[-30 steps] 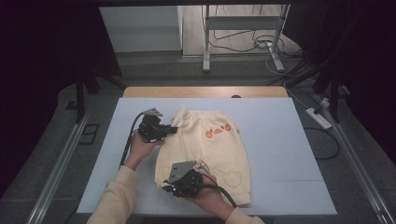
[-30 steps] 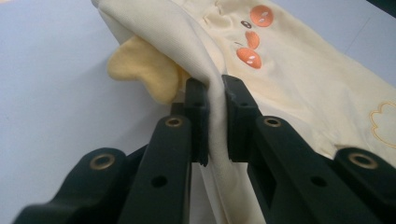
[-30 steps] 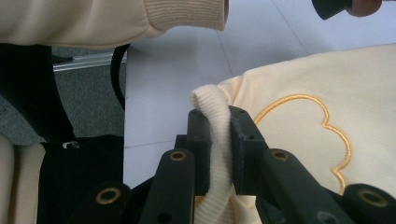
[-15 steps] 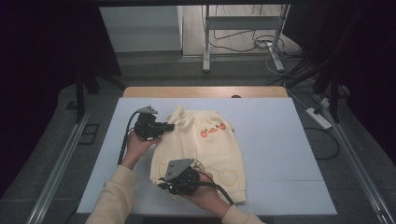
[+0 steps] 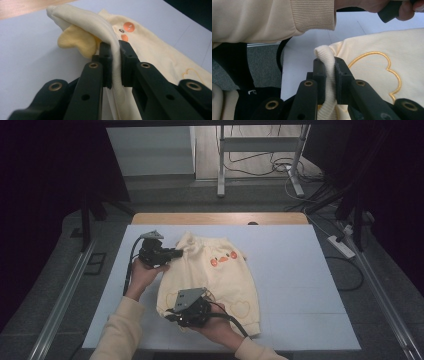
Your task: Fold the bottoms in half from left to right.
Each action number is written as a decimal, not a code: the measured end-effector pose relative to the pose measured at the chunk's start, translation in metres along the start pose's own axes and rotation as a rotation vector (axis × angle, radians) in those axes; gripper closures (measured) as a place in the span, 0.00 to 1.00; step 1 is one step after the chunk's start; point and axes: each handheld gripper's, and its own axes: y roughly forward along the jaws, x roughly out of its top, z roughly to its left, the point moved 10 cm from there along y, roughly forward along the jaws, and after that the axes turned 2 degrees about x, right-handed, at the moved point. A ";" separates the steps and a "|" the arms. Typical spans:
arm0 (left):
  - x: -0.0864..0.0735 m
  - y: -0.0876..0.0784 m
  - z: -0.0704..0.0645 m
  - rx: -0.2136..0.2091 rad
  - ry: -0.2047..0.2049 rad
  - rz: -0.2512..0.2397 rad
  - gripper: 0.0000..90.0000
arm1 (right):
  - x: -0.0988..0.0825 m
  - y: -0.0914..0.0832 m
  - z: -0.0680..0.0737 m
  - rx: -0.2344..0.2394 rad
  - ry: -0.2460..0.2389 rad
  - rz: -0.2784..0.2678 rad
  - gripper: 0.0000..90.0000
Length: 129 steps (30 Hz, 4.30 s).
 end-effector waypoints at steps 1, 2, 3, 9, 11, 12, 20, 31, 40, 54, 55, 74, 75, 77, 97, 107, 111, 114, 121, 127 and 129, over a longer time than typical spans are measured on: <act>-0.002 0.002 0.000 0.002 0.001 0.008 0.91 | -0.001 0.000 0.000 -0.002 0.001 0.006 0.90; -0.002 0.003 0.000 0.002 0.003 0.011 0.91 | -0.002 0.002 0.000 -0.001 0.003 0.007 0.90; -0.003 0.004 0.000 0.001 0.002 0.014 0.91 | -0.003 0.002 0.000 0.000 0.003 0.011 0.90; -0.002 0.001 0.002 0.015 -0.001 0.016 0.91 | -0.004 0.003 -0.001 0.007 0.014 0.005 0.90; 0.001 -0.004 0.000 0.009 0.001 0.001 0.91 | 0.000 0.003 0.000 0.014 0.012 -0.009 0.90; 0.003 -0.007 0.000 0.009 0.001 -0.007 0.91 | 0.001 0.003 0.001 0.013 0.008 -0.013 0.90; -0.001 -0.003 0.001 0.013 -0.005 0.011 0.92 | 0.001 0.000 0.002 0.012 0.003 -0.013 0.90; -0.003 0.004 -0.002 0.004 -0.010 0.020 0.92 | -0.009 -0.005 -0.002 0.004 0.033 0.005 0.90; -0.003 0.009 -0.009 0.002 0.000 0.024 0.92 | -0.014 -0.011 -0.002 0.001 0.047 0.014 0.90; 0.001 0.016 -0.021 -0.004 0.016 0.012 0.92 | -0.023 -0.024 -0.002 -0.011 0.066 0.027 0.90; 0.001 0.016 -0.021 -0.005 0.017 0.012 0.92 | -0.025 -0.026 -0.003 -0.015 0.065 0.030 0.90; 0.006 0.025 -0.029 -0.012 0.018 -0.007 0.92 | -0.039 -0.052 -0.009 -0.067 0.102 0.012 0.90; 0.006 0.025 -0.029 -0.012 0.019 -0.007 0.92 | -0.040 -0.053 -0.010 -0.068 0.104 0.016 0.90; 0.006 0.026 -0.030 -0.013 0.020 -0.007 0.92 | -0.042 -0.053 -0.010 -0.070 0.111 0.015 0.90; 0.009 0.032 -0.034 -0.029 0.022 -0.009 0.92 | -0.061 -0.070 -0.014 -0.089 0.166 0.008 0.90; 0.009 0.036 -0.038 -0.038 0.030 -0.004 0.92 | -0.070 -0.083 -0.015 -0.109 0.182 0.007 0.90; 0.010 0.039 -0.041 -0.043 0.036 -0.001 0.92 | -0.074 -0.086 -0.016 -0.117 0.190 0.006 0.90; 0.011 0.041 -0.043 -0.041 0.045 -0.005 0.92 | -0.075 -0.088 -0.016 -0.118 0.196 0.002 0.90; 0.012 0.043 -0.046 -0.049 0.053 -0.003 0.92 | -0.078 -0.093 -0.015 -0.118 0.201 0.000 0.90; 0.013 0.046 -0.048 -0.059 0.051 0.000 0.92 | -0.080 -0.094 -0.015 -0.122 0.203 0.002 0.90; 0.014 0.048 -0.049 -0.064 0.051 0.001 0.92 | -0.081 -0.094 -0.015 -0.122 0.203 0.004 0.90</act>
